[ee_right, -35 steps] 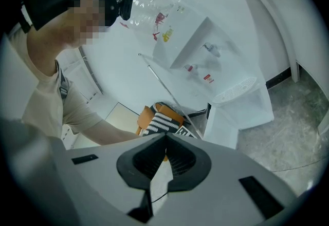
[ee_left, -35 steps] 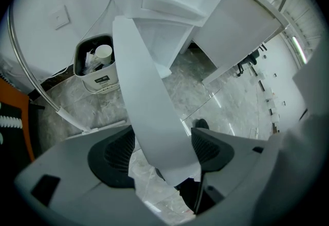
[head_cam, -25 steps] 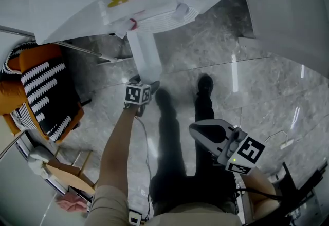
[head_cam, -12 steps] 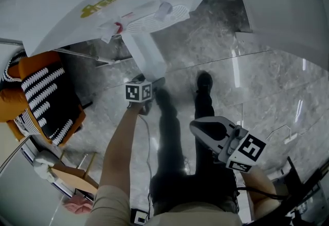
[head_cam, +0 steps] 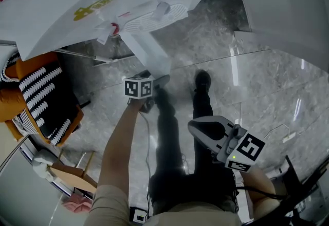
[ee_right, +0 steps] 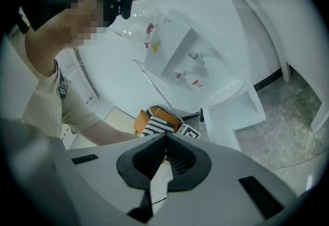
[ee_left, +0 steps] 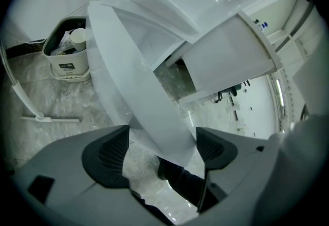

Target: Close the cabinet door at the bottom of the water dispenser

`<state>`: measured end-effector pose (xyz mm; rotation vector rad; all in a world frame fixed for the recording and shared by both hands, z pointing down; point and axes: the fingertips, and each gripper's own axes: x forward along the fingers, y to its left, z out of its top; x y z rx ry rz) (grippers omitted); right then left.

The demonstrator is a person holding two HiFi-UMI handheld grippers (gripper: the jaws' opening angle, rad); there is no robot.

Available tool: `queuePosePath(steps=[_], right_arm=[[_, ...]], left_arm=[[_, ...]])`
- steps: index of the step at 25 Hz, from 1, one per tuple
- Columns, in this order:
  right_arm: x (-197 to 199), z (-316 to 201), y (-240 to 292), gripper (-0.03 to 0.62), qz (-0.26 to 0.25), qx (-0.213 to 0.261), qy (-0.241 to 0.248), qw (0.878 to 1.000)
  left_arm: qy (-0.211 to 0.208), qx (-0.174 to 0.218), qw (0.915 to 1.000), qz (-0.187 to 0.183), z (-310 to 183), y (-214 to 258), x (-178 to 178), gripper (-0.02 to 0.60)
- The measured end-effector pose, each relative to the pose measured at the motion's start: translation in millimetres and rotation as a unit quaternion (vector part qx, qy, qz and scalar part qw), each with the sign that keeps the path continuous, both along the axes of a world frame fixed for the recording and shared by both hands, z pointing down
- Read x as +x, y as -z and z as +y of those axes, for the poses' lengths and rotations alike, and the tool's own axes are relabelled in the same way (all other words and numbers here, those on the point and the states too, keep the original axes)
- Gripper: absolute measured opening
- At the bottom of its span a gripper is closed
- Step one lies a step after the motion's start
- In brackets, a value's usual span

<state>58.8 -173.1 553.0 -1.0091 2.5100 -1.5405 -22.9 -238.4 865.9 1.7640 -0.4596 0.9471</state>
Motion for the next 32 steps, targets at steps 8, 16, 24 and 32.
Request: queuePosePath(steps=[8,16,24,32], right_arm=[[8.8,-2.3,-0.9,0.015,0.004,0.002,-0.006,1.000],[16.1,-3.8,-2.4,0.015,-0.006,-0.001,-0.020,1.000],[24.1,-8.5,-3.9,0.015,-0.010,0.000,-0.030,0.999],[27.4,-10.0,-7.8,0.015,-0.008,-0.003,-0.029,1.000]], left_arm=[[-0.016,-0.008,0.9997,0.020,1.1,1.5,11.7,0.364],[-0.100,0.009,0.9947,0.022,5.3,4.0,35.1,0.364],[-0.123,0.024,0.9917,0.028,-0.6,6.5,54.3,0.363],[-0.139,0.035,0.9893,0.030,-7.8,6.0,70.2,0.362]])
